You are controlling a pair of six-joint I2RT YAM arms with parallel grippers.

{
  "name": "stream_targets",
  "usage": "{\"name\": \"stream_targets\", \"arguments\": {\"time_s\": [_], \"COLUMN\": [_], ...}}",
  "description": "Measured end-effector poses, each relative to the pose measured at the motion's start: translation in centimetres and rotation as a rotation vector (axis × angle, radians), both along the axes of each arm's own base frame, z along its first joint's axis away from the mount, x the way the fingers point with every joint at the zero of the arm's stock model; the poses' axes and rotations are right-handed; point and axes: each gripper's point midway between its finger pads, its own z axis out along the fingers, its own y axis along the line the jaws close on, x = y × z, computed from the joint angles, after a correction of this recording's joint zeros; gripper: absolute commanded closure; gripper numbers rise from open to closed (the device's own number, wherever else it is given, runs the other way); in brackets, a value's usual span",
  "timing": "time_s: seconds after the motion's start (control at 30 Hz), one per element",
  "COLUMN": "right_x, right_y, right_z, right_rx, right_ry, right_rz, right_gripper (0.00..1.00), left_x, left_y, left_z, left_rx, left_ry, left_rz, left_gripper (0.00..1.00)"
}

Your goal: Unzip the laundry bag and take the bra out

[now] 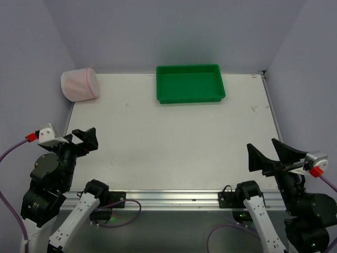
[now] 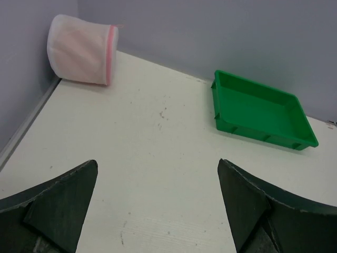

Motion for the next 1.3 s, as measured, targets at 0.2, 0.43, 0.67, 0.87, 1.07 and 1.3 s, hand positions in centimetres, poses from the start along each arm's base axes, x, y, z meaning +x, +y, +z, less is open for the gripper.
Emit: {"name": "stream_targets", "arguments": {"time_s": [0.2,0.43,0.67,0.87,1.07,1.3], "right_x": [0.5,2.4,4.5,5.3,5.7,6.0], "right_y": [0.6,2.9,5.0,5.8,6.7,7.7], "right_z": [-0.3,-3.5,-6.0,-7.4,-8.7,-9.2], "right_rx": [0.004,0.017,0.018,0.019,0.031,0.031], "right_ry": [0.002,0.102,0.196,0.226,0.229,0.213], "right_rz": [0.026,0.128,0.22,0.257,0.303,0.354], "right_gripper": [0.01,0.01,0.01,0.01,0.01,0.01], "left_x": [0.3,5.0,15.7,24.6,32.8,38.8], "left_y": [-0.1,-2.2,-4.4,1.9,6.2,11.4], "left_z": [-0.7,-3.0,-9.0,-10.8,-11.8,-18.4], "left_rx": [0.008,0.07,0.205,0.163,0.149,0.149], "left_ry": [0.018,0.168,0.455,0.506,0.482,0.584], "left_rz": [0.0,-0.009,0.069,0.288,0.402,0.471], "left_gripper": [0.0,0.0,0.0,0.0,0.0,0.15]}}
